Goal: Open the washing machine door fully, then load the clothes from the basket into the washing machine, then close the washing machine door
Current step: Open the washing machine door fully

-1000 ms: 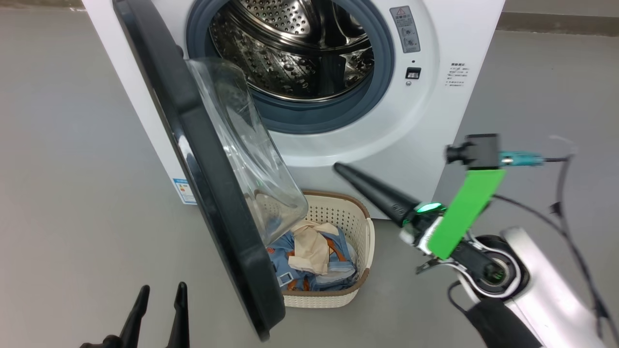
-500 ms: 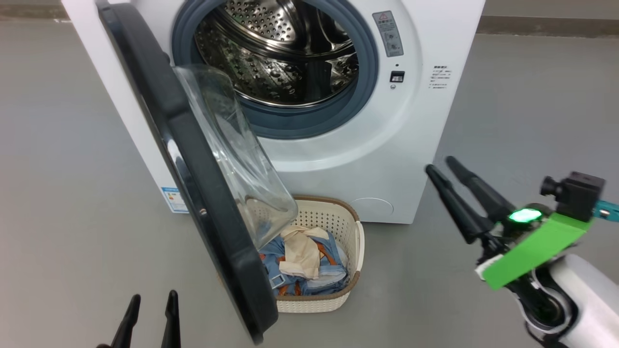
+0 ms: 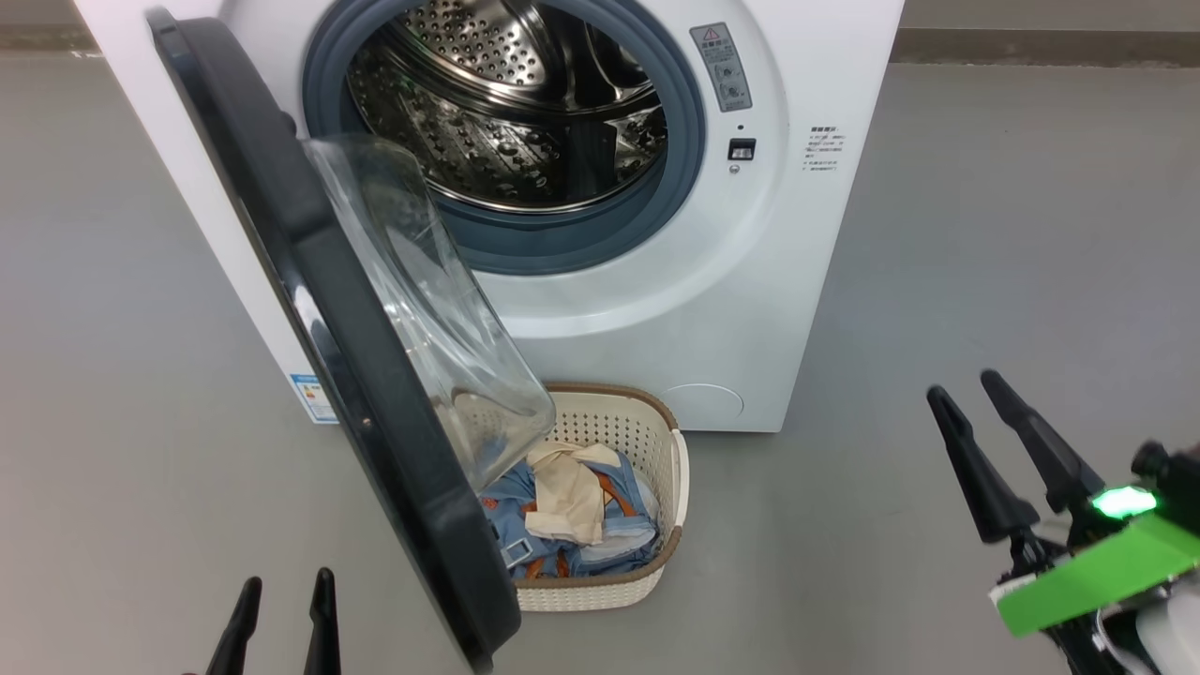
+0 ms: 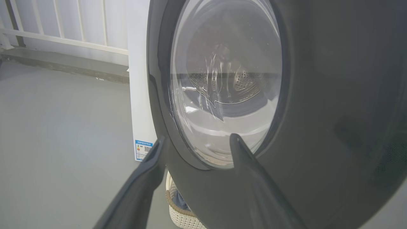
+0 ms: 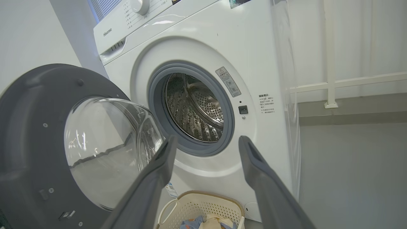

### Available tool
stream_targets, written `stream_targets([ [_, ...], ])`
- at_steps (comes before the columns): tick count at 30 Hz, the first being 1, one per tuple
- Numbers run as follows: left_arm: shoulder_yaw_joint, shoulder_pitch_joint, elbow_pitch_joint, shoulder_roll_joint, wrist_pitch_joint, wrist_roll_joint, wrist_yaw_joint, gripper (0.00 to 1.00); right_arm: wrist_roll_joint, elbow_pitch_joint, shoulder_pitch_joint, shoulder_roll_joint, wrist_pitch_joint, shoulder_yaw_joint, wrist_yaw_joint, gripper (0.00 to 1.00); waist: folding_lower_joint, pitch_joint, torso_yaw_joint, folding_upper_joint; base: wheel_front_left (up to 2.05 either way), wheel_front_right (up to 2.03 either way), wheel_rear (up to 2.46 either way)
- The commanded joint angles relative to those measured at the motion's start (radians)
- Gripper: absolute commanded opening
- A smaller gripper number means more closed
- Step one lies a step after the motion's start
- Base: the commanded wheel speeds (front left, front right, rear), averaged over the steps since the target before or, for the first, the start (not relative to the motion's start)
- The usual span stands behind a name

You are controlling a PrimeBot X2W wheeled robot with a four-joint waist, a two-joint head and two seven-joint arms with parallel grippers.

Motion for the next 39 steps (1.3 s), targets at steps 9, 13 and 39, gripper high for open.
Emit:
stream_targets([
  [9, 0.031, -0.015, -0.025, 0.004, -0.006, 0.012, -0.002, 1.0, -0.11, -0.066, 0.156, 0.101, -0.012, -0.155, 0.003, 1.0, 0.0, -0.001, -0.006, 0.0, 0.0, 0.0, 0.0],
  [13, 0.032, -0.014, -0.025, 0.004, -0.006, 0.018, -0.002, 1.0, -0.144, -0.066, 0.199, 0.135, -0.012, -0.195, 0.003, 1.0, 0.0, 0.001, -0.014, 0.0, 0.0, 0.0, 0.0],
  [39, 0.03, -0.017, -0.019, 0.004, -0.006, 0.025, -0.002, 1.0, -0.377, 0.05, 0.302, 0.263, -0.012, -0.34, 0.003, 1.0, 0.0, -0.004, -0.015, 0.0, 0.0, 0.0, 0.0],
])
